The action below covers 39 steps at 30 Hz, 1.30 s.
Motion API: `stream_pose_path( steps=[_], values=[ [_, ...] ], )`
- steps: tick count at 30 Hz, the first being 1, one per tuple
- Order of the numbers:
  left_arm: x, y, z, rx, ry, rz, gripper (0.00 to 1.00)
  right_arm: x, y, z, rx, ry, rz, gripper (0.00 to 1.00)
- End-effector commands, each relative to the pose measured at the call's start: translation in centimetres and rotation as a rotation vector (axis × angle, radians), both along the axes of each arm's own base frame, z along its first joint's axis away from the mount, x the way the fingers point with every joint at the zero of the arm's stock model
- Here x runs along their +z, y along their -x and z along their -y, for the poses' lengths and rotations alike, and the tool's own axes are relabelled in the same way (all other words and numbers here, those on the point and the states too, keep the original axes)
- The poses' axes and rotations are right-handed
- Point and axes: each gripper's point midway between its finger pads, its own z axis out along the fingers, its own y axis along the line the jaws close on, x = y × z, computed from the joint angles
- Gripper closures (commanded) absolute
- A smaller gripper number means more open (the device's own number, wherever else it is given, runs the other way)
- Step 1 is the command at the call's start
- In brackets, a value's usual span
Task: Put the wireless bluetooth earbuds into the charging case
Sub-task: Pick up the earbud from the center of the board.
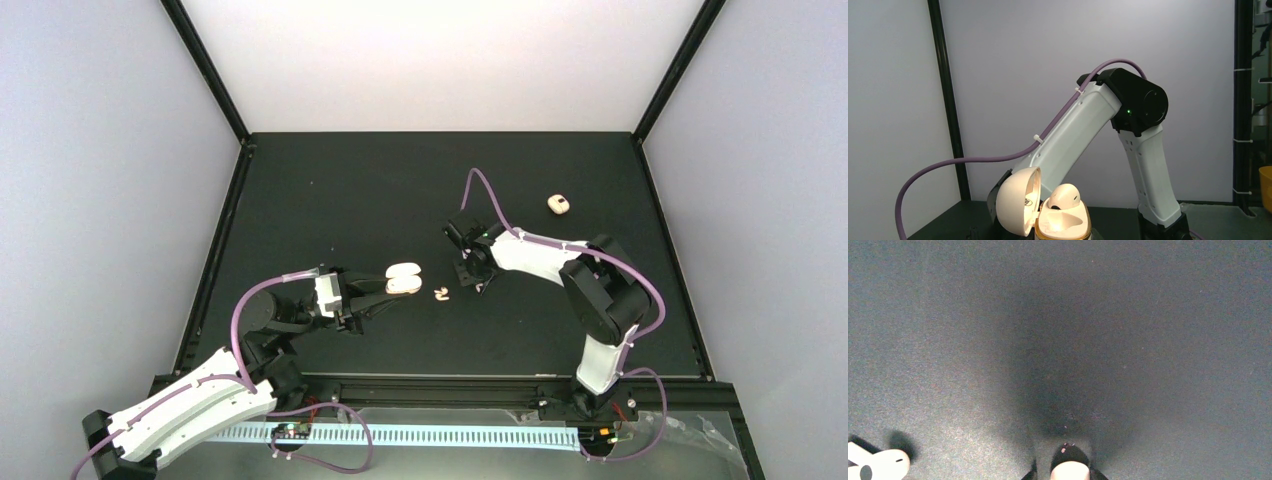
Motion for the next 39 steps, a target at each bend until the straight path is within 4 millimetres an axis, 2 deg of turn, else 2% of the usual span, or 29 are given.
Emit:
stream_pose_path(
  steps=[1,14,25,39],
  values=[
    [1.8,0.4,-0.5,0.001,0.028,0.034,0.98,-2.6,1.2,1.1,-0.001,0.067,-0.049,0.75],
    [1.9,0.4,-0.6,0.001,0.029,0.034,0.99,-2.6,1.4,1.1,-0.005,0.054,-0.054,0.85],
    [1.8,0.4,-0.5,0.000,0.026,0.034,0.98,-1.8,1.1,1.1,-0.012,0.045,-0.031,0.90],
    [1.8,0.4,-0.5,0.000,0.026,0.034,0.99,1.7,0.5,1.0,-0.036,-0.003,0.043,0.91]
  ],
)
